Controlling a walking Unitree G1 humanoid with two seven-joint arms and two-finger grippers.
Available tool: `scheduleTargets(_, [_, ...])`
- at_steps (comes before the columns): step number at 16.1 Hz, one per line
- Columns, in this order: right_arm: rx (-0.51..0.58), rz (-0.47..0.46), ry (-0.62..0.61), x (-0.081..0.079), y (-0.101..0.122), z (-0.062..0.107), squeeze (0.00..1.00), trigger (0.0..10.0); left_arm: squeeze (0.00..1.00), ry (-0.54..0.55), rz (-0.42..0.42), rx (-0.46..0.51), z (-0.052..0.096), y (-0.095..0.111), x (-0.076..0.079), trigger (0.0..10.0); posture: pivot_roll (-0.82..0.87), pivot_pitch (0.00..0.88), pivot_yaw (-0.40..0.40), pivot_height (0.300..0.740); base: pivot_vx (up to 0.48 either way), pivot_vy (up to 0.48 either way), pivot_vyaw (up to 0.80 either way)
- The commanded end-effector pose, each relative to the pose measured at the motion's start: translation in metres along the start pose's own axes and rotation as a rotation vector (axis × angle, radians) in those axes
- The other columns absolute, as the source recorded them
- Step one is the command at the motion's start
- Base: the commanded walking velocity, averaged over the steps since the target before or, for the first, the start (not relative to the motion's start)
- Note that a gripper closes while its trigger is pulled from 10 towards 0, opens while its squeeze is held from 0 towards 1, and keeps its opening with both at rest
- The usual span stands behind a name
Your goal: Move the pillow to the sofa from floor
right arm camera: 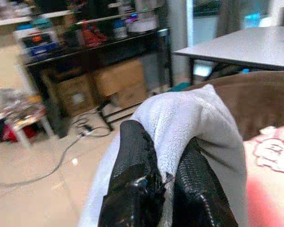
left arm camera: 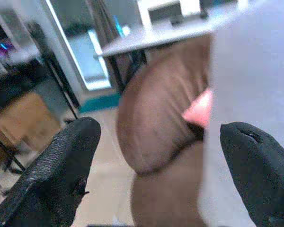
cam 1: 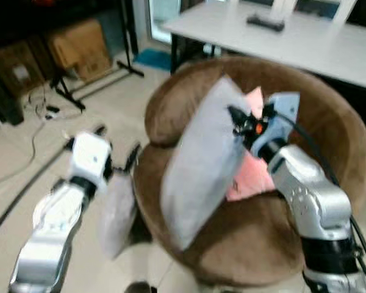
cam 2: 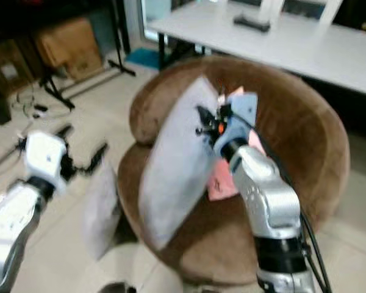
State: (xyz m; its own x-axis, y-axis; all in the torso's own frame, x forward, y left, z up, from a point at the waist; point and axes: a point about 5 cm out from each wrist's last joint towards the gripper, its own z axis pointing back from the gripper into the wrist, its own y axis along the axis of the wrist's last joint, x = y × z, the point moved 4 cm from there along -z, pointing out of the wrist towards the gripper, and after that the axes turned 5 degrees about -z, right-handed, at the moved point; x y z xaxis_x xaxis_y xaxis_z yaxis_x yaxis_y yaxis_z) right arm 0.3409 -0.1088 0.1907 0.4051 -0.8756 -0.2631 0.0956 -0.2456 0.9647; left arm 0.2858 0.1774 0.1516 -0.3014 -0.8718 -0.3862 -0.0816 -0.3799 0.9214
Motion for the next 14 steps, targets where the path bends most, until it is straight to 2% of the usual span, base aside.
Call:
scheduleTargets(1, [0.069,0.004,0.115,-0.022,0.022,-0.004,0.00,10.0,0.00,-0.032,0.002,-0.011,0.005,0.000,-0.001,10.0,0.06,0.000,-0.027,0.740,0.000,0.000,0.00])
scheduleTargets(3, [0.077,-0.015,0.214,-0.032,0.031,-0.006,0.00,10.0,0.00,-0.101,0.001,-0.047,0.015,-0.006,-0.002,10.0,0.07,0.000,-0.036,0.740,0.000,0.000,0.00])
scheduleTargets(5, [0.082,-0.031,0.234,-0.033,0.033,-0.012,0.00,10.0,0.00,-0.134,0.004,-0.068,0.019,-0.009,-0.001,10.0,0.07,0.000,-0.037,0.740,0.000,0.000,0.00])
scheduleTargets(6, [0.071,-0.038,0.219,-0.028,0.028,-0.021,0.00,10.0,0.00,-0.162,0.008,-0.083,0.021,-0.011,0.001,10.0,0.07,0.000,-0.037,0.740,0.000,0.000,0.00])
scheduleTargets(7, [0.022,-0.047,0.109,-0.009,0.010,-0.039,0.00,10.0,0.00,-0.213,0.028,-0.093,0.027,-0.012,0.007,10.0,0.07,0.000,-0.037,0.740,0.000,0.000,0.00])
scheduleTargets(9, [-0.030,-0.044,0.034,0.007,-0.009,-0.054,0.00,10.0,0.00,-0.240,0.041,-0.097,0.030,-0.011,0.010,10.0,0.09,0.000,-0.041,0.740,0.000,0.000,0.00])
scheduleTargets(10, [-0.055,-0.013,-0.004,0.017,-0.019,-0.063,0.00,10.0,0.00,-0.243,0.041,-0.098,0.031,-0.011,0.009,10.0,0.09,0.000,-0.042,0.740,0.000,0.000,0.00])
scheduleTargets(12, [-0.096,0.131,-0.153,0.043,-0.031,-0.073,0.00,10.0,0.00,-0.245,0.039,-0.100,0.030,-0.010,0.008,10.0,0.11,0.000,-0.046,0.740,0.000,0.000,0.00])
scheduleTargets(13, [-0.114,0.218,-0.318,0.068,-0.030,-0.071,0.73,10.0,0.00,-0.247,0.036,-0.099,0.030,-0.009,0.008,10.0,0.11,0.000,-0.051,0.740,0.000,0.000,0.00])
scheduleTargets(14, [-0.113,0.253,-0.405,0.082,-0.027,-0.068,1.00,10.0,0.00,-0.246,0.033,-0.098,0.030,-0.009,0.008,10.0,0.12,0.000,-0.056,0.740,0.000,0.000,0.00])
